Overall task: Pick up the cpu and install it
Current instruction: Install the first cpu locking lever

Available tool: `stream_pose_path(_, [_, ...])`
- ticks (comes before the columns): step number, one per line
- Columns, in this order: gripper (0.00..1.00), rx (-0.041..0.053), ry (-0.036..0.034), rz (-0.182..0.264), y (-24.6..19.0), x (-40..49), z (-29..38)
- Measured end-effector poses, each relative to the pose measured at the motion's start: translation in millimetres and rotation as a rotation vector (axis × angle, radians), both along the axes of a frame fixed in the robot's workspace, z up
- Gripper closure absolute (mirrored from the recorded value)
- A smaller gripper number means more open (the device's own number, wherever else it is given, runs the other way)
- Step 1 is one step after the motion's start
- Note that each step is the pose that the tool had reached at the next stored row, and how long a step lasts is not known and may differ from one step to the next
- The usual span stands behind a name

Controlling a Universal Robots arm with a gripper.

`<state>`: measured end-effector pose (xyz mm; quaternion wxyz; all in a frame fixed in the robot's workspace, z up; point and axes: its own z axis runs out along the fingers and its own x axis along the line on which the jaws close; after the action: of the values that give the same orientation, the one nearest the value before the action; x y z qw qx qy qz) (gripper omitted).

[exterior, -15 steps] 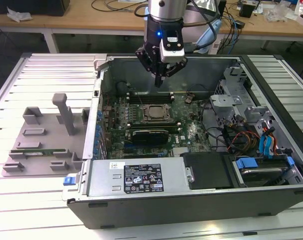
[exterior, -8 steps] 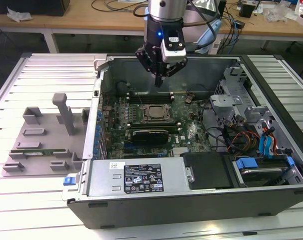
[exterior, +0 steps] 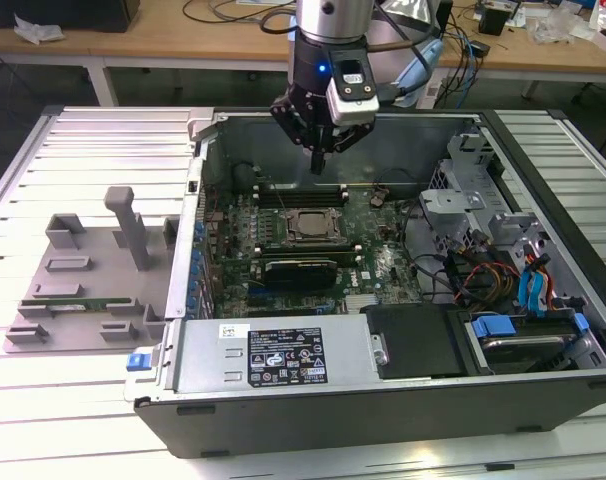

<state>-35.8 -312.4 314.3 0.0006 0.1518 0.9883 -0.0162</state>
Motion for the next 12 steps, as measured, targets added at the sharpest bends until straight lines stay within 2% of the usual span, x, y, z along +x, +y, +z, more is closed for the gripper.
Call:
stream_pose_path(9, [0.89, 0.0001, 0.0000, 0.078, 0.0, 0.0, 0.0])
stream_pose_path(12, [0.89, 0.0000, -0.0001, 0.120, 0.0, 0.0, 0.0])
